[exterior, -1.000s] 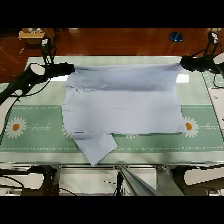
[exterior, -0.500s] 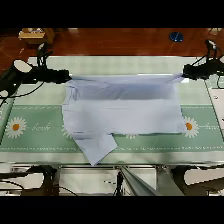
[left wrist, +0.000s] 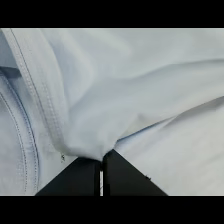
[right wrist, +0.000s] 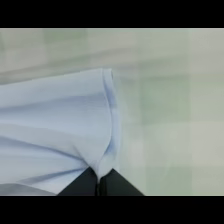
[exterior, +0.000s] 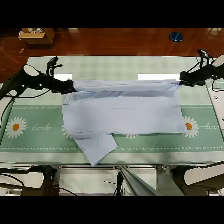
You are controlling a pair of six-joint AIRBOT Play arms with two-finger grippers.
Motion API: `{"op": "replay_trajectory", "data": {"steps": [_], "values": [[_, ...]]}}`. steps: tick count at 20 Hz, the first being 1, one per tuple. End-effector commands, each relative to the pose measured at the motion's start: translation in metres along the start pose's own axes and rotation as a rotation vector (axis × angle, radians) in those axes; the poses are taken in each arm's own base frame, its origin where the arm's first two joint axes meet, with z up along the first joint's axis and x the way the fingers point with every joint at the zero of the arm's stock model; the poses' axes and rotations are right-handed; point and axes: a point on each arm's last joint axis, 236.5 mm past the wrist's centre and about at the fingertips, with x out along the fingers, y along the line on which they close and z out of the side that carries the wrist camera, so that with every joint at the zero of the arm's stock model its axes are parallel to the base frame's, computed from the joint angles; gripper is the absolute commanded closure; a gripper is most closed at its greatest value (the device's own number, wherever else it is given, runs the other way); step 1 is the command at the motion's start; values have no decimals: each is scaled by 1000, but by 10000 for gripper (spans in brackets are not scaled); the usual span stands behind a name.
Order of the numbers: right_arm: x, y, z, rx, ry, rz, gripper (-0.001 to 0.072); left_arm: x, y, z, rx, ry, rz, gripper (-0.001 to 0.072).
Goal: Fold the shirts.
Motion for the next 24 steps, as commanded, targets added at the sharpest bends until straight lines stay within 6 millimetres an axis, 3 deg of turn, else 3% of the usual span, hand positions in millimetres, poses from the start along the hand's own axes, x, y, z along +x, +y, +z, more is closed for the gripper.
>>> {"op": "replay_trajectory", "data": {"steps": [1,2,3,4,5,6,8,10,13,14,16,18,21,24], "values": [[1,-1,-2,3,9,-3,691,1,2,-11,7,48,2,688],[1,-1,-2,3,9,-2,664,1,2,-15,9,65,0,685],[0,0,-2,2,11,-2,538,0,1,-18,8,76,-6,589],[-6,2,-2,-7,9,0,431,-4,0,-20,7,87,-12,372],[-17,4,0,-48,-6,-4,388,-12,0,-22,3,98,-19,191],[-31,2,3,-103,-25,-29,334,-24,1,-22,-5,100,-26,111],[-71,-24,5,-192,-49,-167,312,-57,9,-22,-32,92,-36,92],[-100,-56,-9,-129,-25,-236,312,-85,22,-43,-78,114,-32,94],[-97,-92,-71,12,115,-179,264,-99,38,-98,-217,122,-35,94],[-88,-91,-95,43,158,-102,223,-97,36,-120,-259,136,-55,93],[-73,-74,-125,106,185,86,222,-88,30,-163,-290,189,-73,92],[-65,-56,-139,170,179,236,222,-79,23,-197,-307,244,-93,92],[-59,-54,-155,190,204,266,223,-70,15,-232,-327,330,-131,92],[-54,-50,-166,204,231,280,223,-62,12,-249,-325,364,-137,92]]}}
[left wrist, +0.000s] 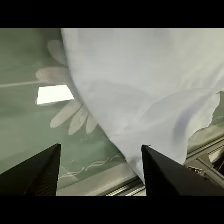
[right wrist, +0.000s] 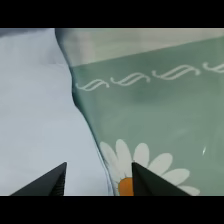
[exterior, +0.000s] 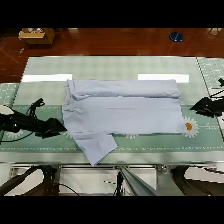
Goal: Fold the shirts.
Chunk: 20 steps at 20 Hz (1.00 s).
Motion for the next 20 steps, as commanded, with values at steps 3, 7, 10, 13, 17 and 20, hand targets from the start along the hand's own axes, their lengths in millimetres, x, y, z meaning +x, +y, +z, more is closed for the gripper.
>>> {"op": "replay_trajectory", "data": {"steps": [3,7,10,13,17,20], "values": [[11,8,-19,27,42,72,224,27,1,-25,30,64,14,93],[3,13,-19,21,27,70,225,43,-22,-18,102,41,4,93],[-9,16,-13,1,-26,43,226,55,-36,-1,104,-33,10,95],[-20,20,-7,3,-72,28,225,67,-53,0,107,-33,-21,96],[-31,30,-3,-1,-118,33,226,93,-49,-17,88,74,-13,425],[-36,31,-3,-1,-128,24,225,98,-46,-28,87,133,-18,687]]}}
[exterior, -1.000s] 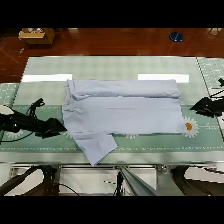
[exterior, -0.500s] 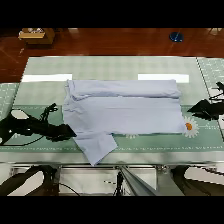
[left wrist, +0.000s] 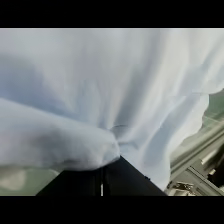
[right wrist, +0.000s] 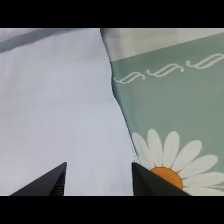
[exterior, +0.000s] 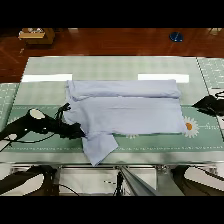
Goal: Fold the shirts.
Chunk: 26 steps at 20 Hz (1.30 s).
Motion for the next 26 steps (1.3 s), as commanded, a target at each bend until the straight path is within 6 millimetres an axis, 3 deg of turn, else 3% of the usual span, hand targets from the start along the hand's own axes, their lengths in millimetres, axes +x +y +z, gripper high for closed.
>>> {"op": "replay_trajectory", "data": {"steps": [1,6,10,12,15,19,24,26], "values": [[-5,0,0,0,-12,-17,225,8,4,-7,-2,43,3,687],[-16,-52,-33,167,34,-64,224,5,3,-9,5,54,-9,687],[5,-68,-77,296,101,-24,224,5,2,-9,4,56,-11,687],[20,-66,-91,299,126,-12,224,5,2,-10,4,58,-13,687],[38,-54,-86,314,77,47,224,5,2,-10,4,58,-13,687],[45,-50,-90,344,103,82,224,5,1,-10,4,59,-14,687],[54,-46,-80,386,78,141,227,5,1,-11,4,65,-16,687],[62,-43,-92,392,115,141,227,5,1,-11,4,65,-16,687]]}}
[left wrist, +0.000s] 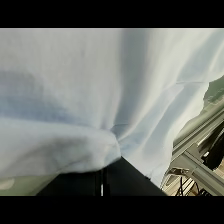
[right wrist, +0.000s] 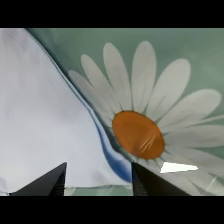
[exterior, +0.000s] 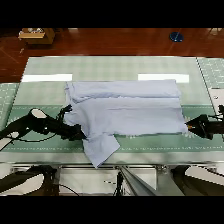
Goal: Fold the shirts.
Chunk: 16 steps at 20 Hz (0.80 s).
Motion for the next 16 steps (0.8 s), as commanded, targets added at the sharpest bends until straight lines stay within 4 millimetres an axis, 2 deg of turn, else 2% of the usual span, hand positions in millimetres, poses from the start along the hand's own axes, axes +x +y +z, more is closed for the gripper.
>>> {"op": "replay_trajectory", "data": {"steps": [1,2,3,4,6,7,9,10,13,14,16], "values": [[16,-6,-15,-3,53,-26,227,0,-1,0,-1,-1,-3,687],[24,-9,-24,-28,86,-57,227,0,-1,1,-1,-2,-3,687],[31,-10,-28,-52,101,-80,265,0,-1,1,-1,-2,-3,687],[37,-7,-27,-80,102,-95,379,0,-1,1,-1,-2,-3,687],[42,9,-18,-120,78,-79,689,-1,-1,3,2,-12,0,688],[41,19,-12,-144,67,-58,692,-4,-3,8,14,-25,0,688],[28,53,1,-192,37,29,692,-21,-19,28,75,-92,-2,688],[15,73,10,-222,8,73,692,-36,-33,42,123,-144,-5,688],[-35,142,33,-347,-104,188,693,-100,-90,89,297,-354,-8,688],[-46,160,38,-406,-135,185,692,-120,-107,103,336,-416,-7,688],[-54,194,51,-504,-202,165,693,-147,-127,125,378,-511,-3,688]]}}
